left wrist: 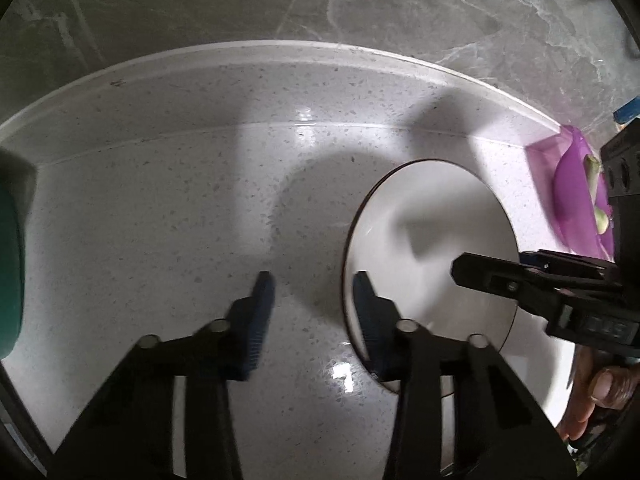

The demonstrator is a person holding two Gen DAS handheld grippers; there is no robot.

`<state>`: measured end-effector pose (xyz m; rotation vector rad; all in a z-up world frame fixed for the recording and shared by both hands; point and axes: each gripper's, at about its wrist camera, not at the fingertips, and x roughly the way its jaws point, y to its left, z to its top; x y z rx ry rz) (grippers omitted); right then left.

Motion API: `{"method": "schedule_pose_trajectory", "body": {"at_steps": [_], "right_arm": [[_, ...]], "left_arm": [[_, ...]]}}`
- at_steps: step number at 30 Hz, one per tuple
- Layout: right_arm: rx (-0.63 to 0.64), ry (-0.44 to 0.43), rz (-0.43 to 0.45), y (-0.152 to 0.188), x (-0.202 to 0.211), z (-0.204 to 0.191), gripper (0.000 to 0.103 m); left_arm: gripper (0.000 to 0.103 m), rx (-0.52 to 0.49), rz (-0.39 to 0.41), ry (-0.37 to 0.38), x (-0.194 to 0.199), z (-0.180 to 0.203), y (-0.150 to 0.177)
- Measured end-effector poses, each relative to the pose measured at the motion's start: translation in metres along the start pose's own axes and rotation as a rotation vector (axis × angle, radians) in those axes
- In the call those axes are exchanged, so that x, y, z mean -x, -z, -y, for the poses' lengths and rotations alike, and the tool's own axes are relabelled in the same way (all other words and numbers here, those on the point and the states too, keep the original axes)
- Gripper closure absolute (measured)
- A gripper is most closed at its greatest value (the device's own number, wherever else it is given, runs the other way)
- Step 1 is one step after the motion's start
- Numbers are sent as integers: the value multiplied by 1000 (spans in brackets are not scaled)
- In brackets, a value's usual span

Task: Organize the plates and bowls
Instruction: 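Close both grippers on the red-patterned bowl rim and lift it, then carry the red-patterned bowl and lower it into the stacked bowls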

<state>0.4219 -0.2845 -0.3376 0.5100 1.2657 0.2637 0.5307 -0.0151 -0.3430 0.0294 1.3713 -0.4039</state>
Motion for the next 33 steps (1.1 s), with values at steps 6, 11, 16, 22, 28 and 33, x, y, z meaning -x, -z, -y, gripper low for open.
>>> {"method": "schedule_pose_trajectory", "body": {"at_steps": [6,11,16,22,28,33], "right_arm": [[-7,-13,-2,-1,-4,3,85],[-12,-17,1,-1,-5,2,85],[-9,-15,-2,0,-2,0,85],[26,-25,6,0,11,-16,86],[109,-57,10,11,26,-55,86],[213,-100,-18,35,29,-104,86]], "left_arm": [[95,-45,-16,7,-5,13,-6],[95,-45,-22,-2,-5,16,-5],[95,-32,-27,-3,-1,17,-2],[95,-10,-5,1,26,14,4],[95,33,34,-12,69,-4,31],[95,97,80,-41,114,-26,70]]}}
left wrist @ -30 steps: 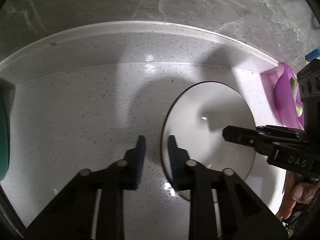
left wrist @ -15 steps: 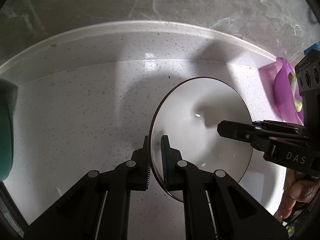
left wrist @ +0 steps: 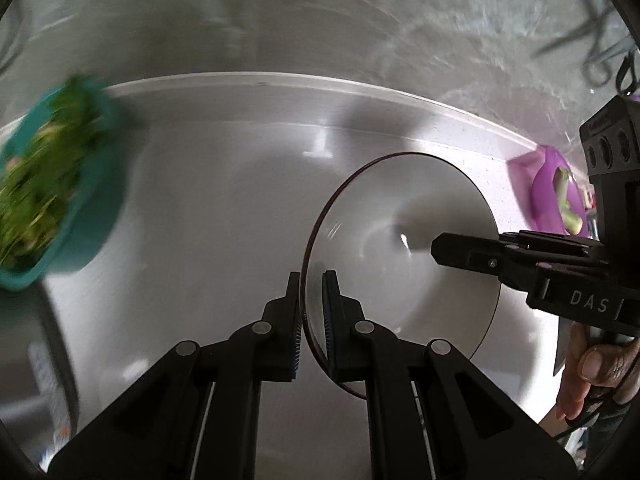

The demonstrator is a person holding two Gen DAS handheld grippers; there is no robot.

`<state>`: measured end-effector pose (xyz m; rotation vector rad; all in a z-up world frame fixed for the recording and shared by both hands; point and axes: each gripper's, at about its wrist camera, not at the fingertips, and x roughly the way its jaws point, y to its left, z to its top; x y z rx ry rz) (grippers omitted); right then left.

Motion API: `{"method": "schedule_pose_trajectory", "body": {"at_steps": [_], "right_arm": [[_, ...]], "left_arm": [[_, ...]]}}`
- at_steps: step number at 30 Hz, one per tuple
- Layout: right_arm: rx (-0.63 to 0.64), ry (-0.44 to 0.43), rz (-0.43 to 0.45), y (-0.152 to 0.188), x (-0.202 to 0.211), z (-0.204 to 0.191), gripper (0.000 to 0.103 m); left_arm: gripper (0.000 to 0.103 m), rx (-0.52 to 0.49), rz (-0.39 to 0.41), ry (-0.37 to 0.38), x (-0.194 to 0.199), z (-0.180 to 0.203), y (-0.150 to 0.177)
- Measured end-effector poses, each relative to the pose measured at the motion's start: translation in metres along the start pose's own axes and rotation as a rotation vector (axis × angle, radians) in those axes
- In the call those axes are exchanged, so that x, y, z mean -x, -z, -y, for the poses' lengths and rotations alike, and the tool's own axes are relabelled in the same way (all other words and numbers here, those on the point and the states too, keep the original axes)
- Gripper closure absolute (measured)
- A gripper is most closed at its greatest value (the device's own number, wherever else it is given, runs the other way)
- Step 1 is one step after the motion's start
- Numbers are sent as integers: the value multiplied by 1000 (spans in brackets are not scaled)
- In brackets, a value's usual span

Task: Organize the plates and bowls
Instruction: 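Carry the red-patterned bowl and lower it into the stacked bowls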

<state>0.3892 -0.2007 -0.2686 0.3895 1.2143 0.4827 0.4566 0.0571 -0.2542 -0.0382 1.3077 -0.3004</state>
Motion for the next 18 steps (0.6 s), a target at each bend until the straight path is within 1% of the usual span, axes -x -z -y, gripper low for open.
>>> {"method": "schedule_pose_trajectory", "body": {"at_steps": [3,5,9,14,18], "right_arm": [[59,-34,-26,13,-4,-32,85],[93,-49,-50,21,-8,-49,85],[175,-76,-111,48,-18,-88,84],[257,-92,-194,79,-42,-129,84],[298,-89,-263,103,-63,-145,84]], "left_arm": [[95,48,22,-17,33,-22,33],[95,74,26,-28,47,-33,54],[95,153,33,-41,73,-60,108],[94,237,21,-51,88,-81,175],[94,309,1,-43,88,-94,222]]}}
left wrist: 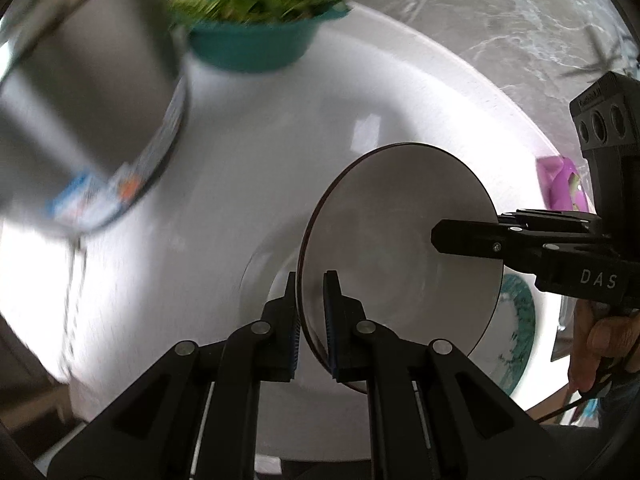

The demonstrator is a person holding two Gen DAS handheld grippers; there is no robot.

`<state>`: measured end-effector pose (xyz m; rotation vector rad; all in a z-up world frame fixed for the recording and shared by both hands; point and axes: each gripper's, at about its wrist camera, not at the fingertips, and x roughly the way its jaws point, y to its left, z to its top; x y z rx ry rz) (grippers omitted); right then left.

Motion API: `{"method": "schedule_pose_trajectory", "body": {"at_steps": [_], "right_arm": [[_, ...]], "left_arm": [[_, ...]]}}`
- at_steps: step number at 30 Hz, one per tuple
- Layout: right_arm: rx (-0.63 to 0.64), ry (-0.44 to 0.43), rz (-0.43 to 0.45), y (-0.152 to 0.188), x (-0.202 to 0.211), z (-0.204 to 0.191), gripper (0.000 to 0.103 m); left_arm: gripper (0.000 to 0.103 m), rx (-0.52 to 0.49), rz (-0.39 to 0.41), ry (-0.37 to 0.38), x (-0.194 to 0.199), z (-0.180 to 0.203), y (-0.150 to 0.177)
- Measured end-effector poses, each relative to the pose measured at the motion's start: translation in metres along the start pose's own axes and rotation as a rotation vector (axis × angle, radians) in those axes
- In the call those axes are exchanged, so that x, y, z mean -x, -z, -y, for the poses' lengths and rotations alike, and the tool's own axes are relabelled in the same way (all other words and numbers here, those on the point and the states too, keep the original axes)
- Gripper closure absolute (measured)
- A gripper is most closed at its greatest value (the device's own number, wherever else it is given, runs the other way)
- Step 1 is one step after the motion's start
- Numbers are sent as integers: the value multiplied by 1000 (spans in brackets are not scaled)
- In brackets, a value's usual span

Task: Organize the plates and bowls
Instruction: 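Carry the red-patterned bowl and lower it into the stacked bowls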

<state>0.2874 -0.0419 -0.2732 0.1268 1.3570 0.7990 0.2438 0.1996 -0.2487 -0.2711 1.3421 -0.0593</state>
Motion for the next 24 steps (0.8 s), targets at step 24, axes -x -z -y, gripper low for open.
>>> {"method": "schedule_pose_trajectory", "body": {"at_steps": [24], "right_arm": [[87,115,-48,17,-36,-18,86]], "left_arm": [[94,66,-9,16,-45,-15,23]]}}
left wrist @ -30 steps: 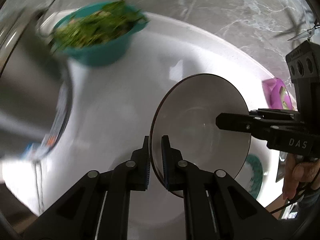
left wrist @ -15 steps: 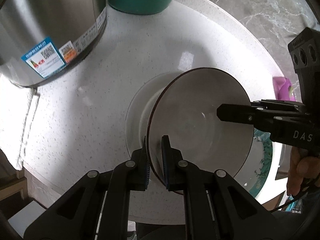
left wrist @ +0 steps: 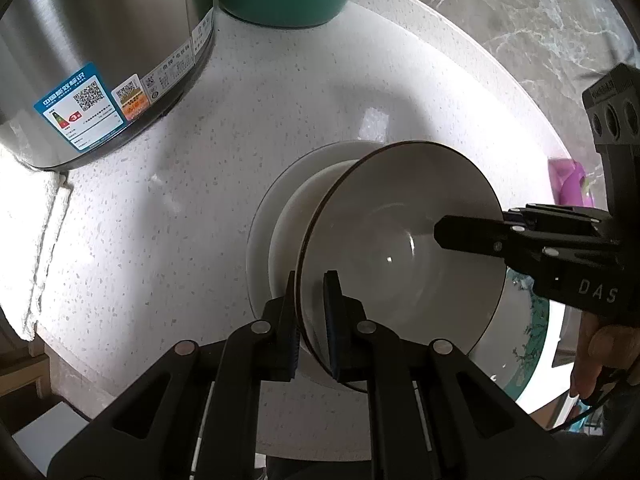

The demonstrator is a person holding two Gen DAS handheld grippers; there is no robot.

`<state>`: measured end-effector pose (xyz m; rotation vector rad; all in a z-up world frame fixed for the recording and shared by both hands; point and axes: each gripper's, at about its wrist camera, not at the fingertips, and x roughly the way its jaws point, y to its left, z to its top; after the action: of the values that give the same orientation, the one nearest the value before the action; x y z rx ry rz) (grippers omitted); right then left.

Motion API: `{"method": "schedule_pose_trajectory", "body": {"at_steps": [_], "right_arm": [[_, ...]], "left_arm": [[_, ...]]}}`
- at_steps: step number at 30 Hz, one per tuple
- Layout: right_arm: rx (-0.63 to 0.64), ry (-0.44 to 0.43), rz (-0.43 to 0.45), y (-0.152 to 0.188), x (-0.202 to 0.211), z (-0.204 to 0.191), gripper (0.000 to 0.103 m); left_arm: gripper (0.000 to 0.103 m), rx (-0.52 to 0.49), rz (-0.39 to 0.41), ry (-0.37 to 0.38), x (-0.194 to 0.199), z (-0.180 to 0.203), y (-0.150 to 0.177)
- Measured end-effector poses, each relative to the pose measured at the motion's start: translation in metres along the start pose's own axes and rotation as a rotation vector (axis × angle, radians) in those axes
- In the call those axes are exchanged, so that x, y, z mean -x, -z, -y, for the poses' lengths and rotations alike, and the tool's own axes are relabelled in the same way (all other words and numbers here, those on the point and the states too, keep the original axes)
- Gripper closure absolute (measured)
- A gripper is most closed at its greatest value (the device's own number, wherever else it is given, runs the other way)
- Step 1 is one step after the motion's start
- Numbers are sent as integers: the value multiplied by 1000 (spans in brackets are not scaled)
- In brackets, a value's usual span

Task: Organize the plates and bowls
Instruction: 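Carry the red-patterned bowl and lower it into the stacked bowls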

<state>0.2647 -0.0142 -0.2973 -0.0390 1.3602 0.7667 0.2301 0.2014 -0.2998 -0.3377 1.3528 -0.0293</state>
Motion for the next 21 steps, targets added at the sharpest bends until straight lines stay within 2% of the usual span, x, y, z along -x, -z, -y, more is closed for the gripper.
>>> {"method": "schedule_pose_trajectory", "body": {"at_steps": [14,17,21], "right_arm": [[-51,-67,3,2,12,13,78],[-105,-117,21,0,19,22,78],[-75,-85,23,-4,21,22,79]], "left_arm": [[93,-9,-3,2,-7,-1,-29],[93,-18,4,-13,-7,0,-36],[93,-22,1,-17,-11,2,-41]]}}
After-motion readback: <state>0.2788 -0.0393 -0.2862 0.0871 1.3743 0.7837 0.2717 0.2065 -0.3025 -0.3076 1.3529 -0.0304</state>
